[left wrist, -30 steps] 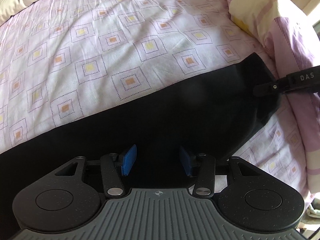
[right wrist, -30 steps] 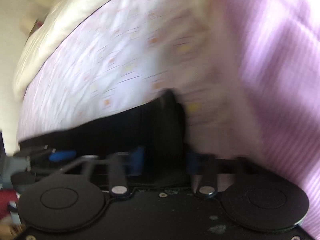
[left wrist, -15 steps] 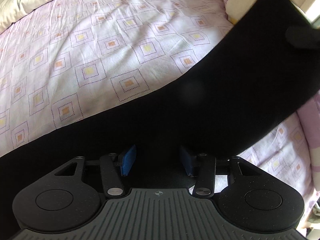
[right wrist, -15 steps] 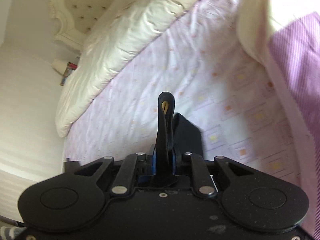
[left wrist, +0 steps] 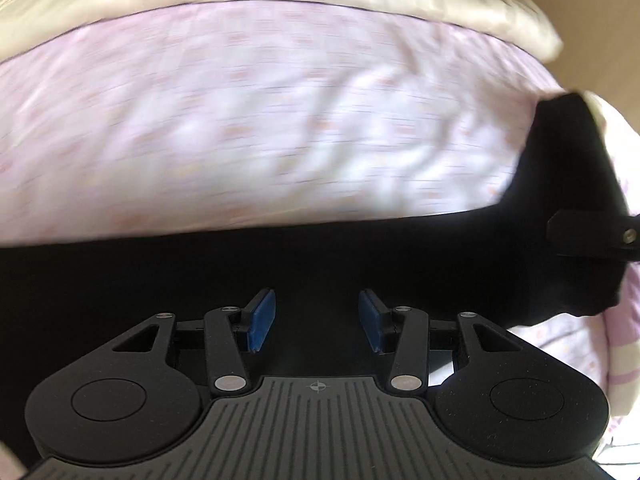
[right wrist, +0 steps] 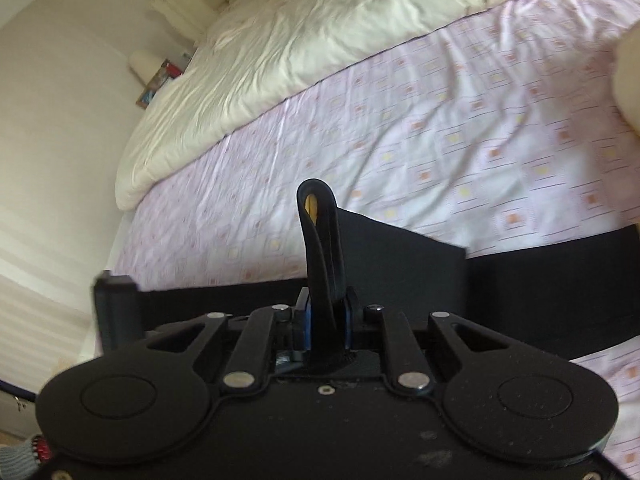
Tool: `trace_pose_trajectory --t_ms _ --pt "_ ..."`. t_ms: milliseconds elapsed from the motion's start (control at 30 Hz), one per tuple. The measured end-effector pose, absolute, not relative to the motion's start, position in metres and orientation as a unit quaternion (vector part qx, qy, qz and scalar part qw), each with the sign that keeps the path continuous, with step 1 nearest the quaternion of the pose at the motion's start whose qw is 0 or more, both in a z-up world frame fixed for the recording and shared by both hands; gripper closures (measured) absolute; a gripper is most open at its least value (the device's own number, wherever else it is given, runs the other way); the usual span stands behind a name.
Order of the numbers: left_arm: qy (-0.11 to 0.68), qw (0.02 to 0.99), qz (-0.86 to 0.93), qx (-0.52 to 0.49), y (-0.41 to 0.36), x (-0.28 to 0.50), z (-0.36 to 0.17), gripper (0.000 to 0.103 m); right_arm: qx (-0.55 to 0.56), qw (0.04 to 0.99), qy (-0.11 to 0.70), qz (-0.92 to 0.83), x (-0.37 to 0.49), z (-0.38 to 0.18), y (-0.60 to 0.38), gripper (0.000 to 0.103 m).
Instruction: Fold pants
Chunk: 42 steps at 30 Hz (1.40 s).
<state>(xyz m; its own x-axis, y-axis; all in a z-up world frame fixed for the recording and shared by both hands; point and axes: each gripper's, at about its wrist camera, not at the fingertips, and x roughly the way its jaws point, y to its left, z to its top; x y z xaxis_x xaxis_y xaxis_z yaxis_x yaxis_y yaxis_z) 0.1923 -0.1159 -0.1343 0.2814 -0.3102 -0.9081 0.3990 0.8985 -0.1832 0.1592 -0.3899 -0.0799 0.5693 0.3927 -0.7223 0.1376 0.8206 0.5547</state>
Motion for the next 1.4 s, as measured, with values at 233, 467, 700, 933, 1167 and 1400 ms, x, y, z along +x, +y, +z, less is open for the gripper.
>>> trace_pose_trajectory --t_ms 233,467,700,933,1167,1400 --pt "0.574 0.8 -0.174 0.03 -0.014 0.194 -0.138 0.058 0.256 0.83 0.488 0.083 0.199 -0.111 -0.281 0.087" --pt "0.571 0.804 -0.167 0.017 0.022 0.197 -0.129 0.058 0.216 0.823 0.524 0.046 0.219 -0.155 -0.222 0.057" --pt "0.551 0.812 -0.193 0.004 0.002 0.198 -0.118 0.058 0.249 0.851 0.456 0.08 0.196 -0.121 -0.249 0.04" --pt "0.548 0.798 -0.246 0.045 -0.068 0.187 -0.131 0.058 0.236 0.823 0.515 -0.027 0.181 -0.15 -0.343 0.05" --pt "0.563 0.786 -0.243 0.076 -0.109 0.178 -0.149 0.058 0.252 0.838 0.482 -0.047 0.148 -0.14 -0.413 0.049" --pt "0.578 0.769 -0.234 0.141 -0.123 0.174 -0.17 0.057 0.253 0.831 0.467 -0.164 0.106 -0.134 -0.497 0.035"
